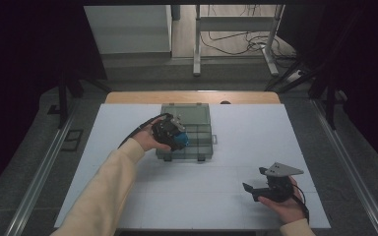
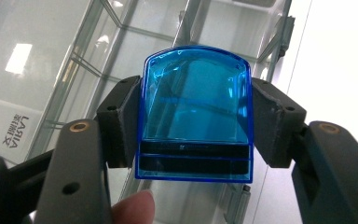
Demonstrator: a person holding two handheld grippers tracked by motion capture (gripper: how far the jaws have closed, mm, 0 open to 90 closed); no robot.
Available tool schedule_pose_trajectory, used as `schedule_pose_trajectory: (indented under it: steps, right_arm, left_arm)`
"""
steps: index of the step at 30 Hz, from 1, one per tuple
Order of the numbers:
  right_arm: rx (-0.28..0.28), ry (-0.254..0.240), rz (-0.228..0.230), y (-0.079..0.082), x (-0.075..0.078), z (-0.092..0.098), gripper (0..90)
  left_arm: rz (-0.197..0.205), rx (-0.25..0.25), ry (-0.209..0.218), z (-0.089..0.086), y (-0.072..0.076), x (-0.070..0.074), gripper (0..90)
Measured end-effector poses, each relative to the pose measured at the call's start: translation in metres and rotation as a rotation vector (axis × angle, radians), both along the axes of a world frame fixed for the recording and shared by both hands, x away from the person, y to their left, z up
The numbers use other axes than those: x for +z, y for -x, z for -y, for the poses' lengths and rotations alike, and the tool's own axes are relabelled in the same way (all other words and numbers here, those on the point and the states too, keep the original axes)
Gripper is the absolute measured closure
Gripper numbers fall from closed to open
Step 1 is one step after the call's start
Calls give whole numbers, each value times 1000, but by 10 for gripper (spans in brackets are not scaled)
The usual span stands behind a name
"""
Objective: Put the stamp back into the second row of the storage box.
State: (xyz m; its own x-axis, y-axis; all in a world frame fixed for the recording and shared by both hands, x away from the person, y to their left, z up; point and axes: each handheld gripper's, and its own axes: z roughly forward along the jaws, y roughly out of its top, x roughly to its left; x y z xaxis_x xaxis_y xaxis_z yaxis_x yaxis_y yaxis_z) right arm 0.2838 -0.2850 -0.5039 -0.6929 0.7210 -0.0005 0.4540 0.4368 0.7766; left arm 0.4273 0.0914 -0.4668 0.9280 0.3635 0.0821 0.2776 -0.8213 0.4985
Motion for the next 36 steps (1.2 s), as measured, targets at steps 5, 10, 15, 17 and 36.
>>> schedule_pose_trajectory:
  steps: [5,10,15,17,36]
  right_arm:
    - [-1,1,0,0,0,0,142]
    - [-2,2,-1,0,0,0,142]
    - [-1,2,-1,0,0,0,142]
    - [-2,2,-1,0,0,0,142]
    - [-6,3,-4,1,0,1,141]
  left_arm:
    - [-7,-5,-13,1,0,-4,407]
    - [-8,-4,-14,2,0,-5,407]
    - [-7,-8,6,2,0,-7,374]
    - [-28,-11,14,3,0,-6,210]
    - [-59,58,115,-12,14,14,117]
